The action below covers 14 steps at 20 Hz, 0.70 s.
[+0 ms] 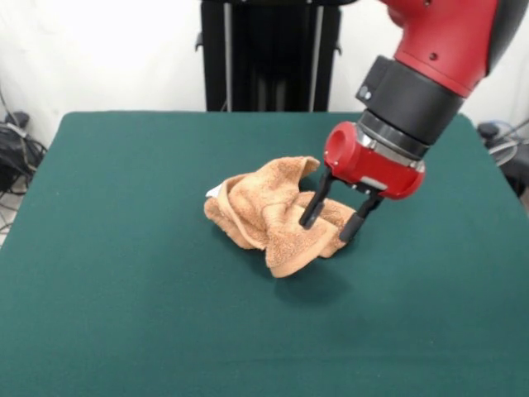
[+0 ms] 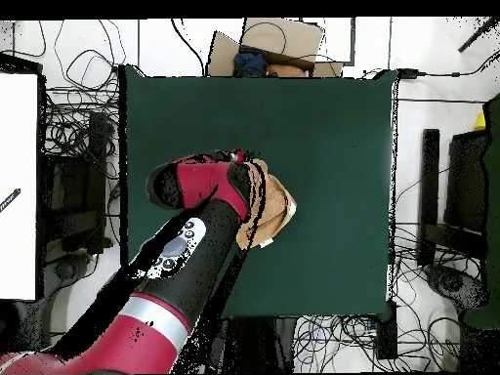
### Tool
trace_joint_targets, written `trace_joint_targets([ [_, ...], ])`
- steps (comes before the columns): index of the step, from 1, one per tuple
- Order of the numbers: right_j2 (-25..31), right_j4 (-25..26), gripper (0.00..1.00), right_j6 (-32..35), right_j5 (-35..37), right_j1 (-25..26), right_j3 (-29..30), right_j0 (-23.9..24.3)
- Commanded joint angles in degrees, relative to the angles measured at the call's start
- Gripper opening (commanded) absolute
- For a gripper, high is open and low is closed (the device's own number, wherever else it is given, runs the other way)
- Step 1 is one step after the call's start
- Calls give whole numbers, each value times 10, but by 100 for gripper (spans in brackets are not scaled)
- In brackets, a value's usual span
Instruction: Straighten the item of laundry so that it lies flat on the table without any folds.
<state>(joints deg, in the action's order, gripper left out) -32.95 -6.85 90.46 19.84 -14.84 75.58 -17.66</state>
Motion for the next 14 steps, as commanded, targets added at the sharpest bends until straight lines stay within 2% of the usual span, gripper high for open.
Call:
trace_joint_targets([
  [1, 61, -4, 100, 132, -39, 27, 63, 17],
  [14, 58, -9, 100, 132, -51, 45, 55, 17],
])
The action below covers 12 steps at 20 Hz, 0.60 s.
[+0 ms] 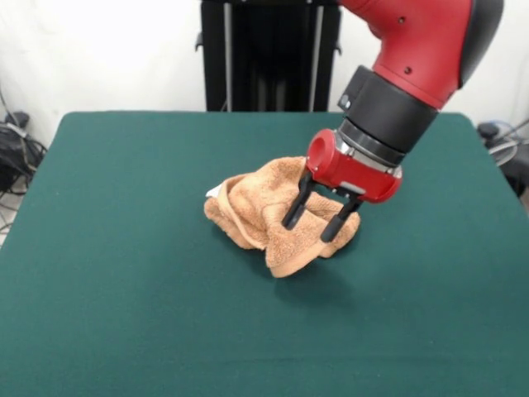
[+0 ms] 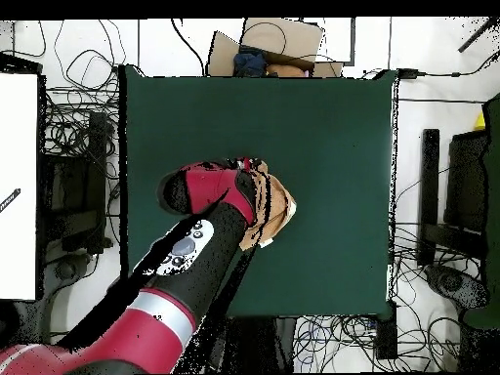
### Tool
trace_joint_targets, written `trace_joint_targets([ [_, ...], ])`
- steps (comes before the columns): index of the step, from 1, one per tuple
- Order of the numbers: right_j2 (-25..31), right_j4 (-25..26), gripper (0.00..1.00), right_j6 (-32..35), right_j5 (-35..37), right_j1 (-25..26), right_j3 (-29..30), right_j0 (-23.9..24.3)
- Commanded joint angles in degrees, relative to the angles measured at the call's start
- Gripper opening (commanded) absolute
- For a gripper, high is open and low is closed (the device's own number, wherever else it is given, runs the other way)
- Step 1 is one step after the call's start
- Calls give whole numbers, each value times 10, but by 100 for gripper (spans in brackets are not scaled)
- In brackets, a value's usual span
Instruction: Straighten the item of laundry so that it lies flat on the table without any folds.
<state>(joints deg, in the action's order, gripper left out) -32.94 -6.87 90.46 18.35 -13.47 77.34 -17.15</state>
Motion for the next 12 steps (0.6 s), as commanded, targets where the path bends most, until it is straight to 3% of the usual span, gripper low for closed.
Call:
trace_joint_targets([
  [1, 58, -9, 100, 132, -35, 31, 38, 11],
  [12, 50, -20, 100, 138, -1, 23, 31, -1],
])
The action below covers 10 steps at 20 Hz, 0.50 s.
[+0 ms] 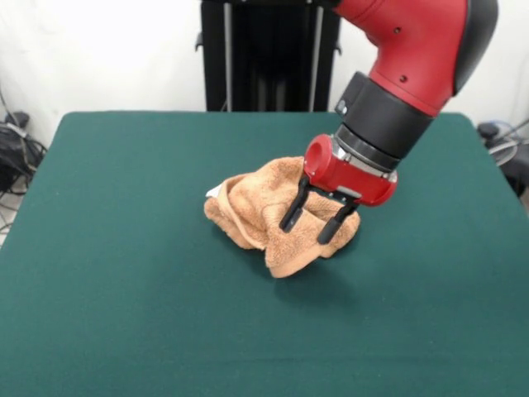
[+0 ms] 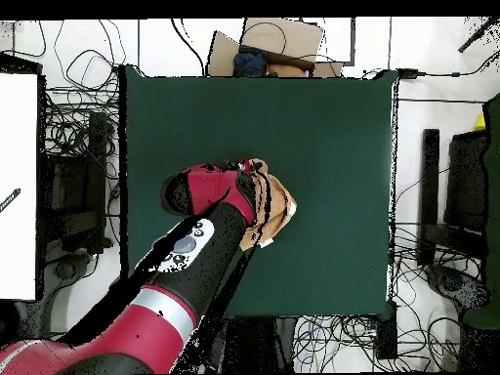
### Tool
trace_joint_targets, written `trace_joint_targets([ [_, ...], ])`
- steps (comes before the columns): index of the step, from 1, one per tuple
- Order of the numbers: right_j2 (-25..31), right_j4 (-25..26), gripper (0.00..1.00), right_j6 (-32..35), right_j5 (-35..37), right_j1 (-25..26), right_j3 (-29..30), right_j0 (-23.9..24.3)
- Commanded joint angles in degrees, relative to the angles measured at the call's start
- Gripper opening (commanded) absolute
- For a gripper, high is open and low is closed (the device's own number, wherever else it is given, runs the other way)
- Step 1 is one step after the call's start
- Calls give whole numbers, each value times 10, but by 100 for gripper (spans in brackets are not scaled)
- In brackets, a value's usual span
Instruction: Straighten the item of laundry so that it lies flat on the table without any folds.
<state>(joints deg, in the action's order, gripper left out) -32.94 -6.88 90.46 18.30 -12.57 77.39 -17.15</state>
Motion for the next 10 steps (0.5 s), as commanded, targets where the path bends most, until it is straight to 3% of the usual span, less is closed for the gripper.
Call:
trace_joint_targets([
  [1, 46, -23, 100, 145, -1, 17, 32, -7],
  [10, 35, -43, 100, 171, 2, 27, 38, -28],
])
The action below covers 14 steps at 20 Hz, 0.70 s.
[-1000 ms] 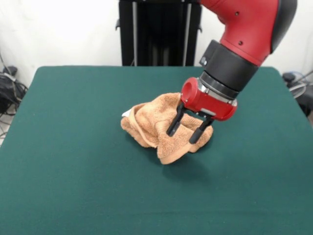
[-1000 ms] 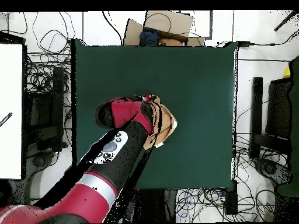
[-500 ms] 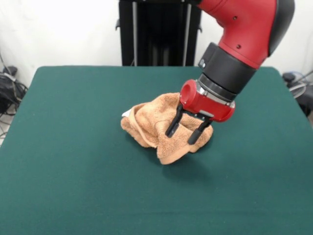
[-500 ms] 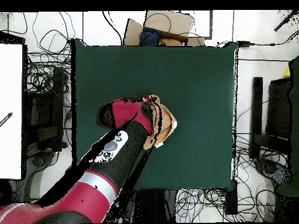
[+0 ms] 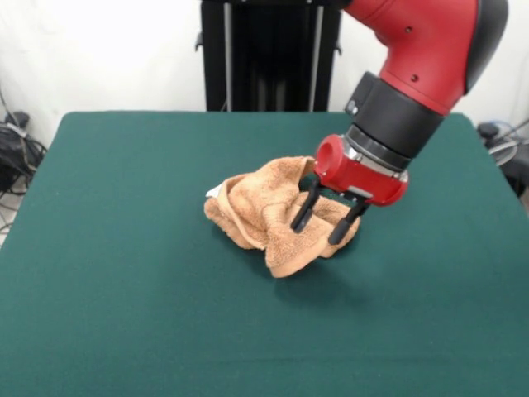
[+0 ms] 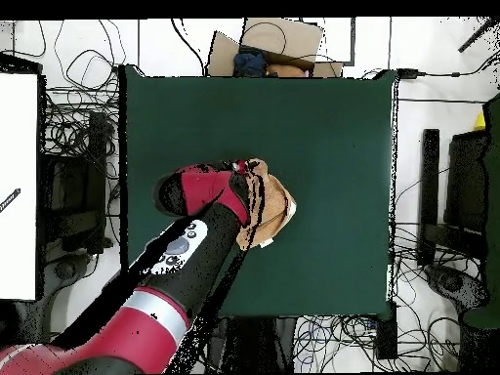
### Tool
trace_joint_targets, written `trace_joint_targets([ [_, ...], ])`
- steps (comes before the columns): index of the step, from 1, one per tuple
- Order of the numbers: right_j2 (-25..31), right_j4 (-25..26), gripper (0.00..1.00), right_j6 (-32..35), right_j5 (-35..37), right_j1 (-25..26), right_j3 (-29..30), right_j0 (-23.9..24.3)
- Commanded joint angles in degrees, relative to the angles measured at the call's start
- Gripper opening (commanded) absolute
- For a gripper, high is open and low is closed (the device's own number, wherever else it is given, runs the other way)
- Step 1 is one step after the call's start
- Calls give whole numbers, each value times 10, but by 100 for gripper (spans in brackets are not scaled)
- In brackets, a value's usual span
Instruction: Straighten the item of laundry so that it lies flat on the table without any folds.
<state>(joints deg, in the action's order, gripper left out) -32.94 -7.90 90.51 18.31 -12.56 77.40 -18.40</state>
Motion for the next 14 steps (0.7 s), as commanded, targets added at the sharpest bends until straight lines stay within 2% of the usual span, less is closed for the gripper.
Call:
trace_joint_targets([
  [1, 35, -35, 100, 171, 3, 27, 37, -16],
  [6, 30, -43, 100, 168, 20, 29, 23, -19],
  [14, 35, -63, 100, 180, -12, 45, 37, -24],
])
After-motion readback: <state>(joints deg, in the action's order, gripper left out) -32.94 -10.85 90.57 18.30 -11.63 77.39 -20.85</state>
